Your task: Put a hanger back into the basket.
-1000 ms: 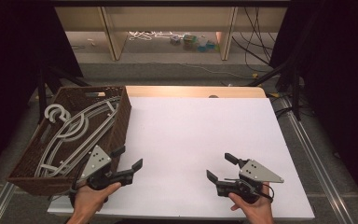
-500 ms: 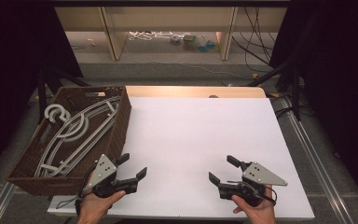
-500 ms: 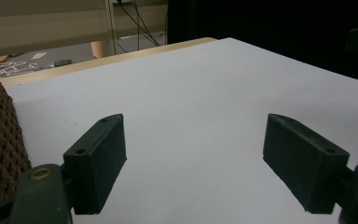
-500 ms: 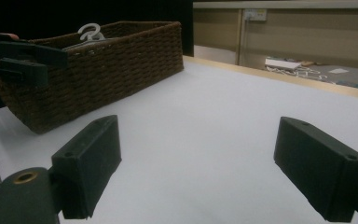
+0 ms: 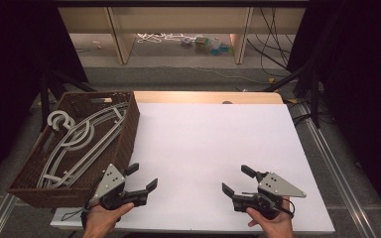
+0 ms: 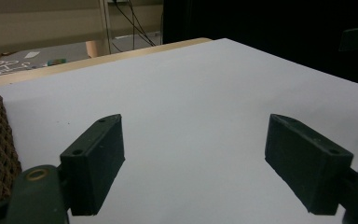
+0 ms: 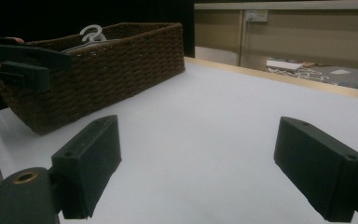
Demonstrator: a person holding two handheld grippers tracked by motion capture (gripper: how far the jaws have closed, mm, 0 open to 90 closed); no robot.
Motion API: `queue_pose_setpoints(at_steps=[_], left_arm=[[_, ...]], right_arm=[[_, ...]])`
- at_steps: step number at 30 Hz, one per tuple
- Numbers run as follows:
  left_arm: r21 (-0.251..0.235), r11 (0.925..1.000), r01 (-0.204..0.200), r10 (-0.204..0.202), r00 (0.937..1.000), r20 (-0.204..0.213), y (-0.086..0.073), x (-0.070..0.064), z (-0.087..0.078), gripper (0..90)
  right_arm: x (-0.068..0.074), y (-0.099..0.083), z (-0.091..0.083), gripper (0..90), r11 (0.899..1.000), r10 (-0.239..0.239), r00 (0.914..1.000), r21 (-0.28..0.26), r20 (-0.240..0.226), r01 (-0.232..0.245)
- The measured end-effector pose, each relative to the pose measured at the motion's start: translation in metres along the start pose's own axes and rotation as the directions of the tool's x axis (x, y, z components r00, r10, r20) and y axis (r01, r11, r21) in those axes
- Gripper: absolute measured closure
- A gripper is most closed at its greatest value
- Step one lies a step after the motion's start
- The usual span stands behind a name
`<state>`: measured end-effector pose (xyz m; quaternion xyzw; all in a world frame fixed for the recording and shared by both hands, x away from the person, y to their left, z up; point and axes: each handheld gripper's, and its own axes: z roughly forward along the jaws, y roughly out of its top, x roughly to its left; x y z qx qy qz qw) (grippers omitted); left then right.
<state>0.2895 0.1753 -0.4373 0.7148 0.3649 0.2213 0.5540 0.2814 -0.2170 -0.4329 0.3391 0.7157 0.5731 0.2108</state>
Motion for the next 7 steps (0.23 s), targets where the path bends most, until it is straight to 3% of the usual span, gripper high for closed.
queue_pose_setpoints(at_steps=[7], left_arm=[[-0.001, 1.0, -0.007, 0.007, 1.0, 0.0, -0.0002, 0.0001, 0.0002, 19.0]], right_arm=[[-0.0005, 0.0001, 0.0004, 15.6, 1.0, -0.003, 1.0, -0.004, 0.008, 0.003]])
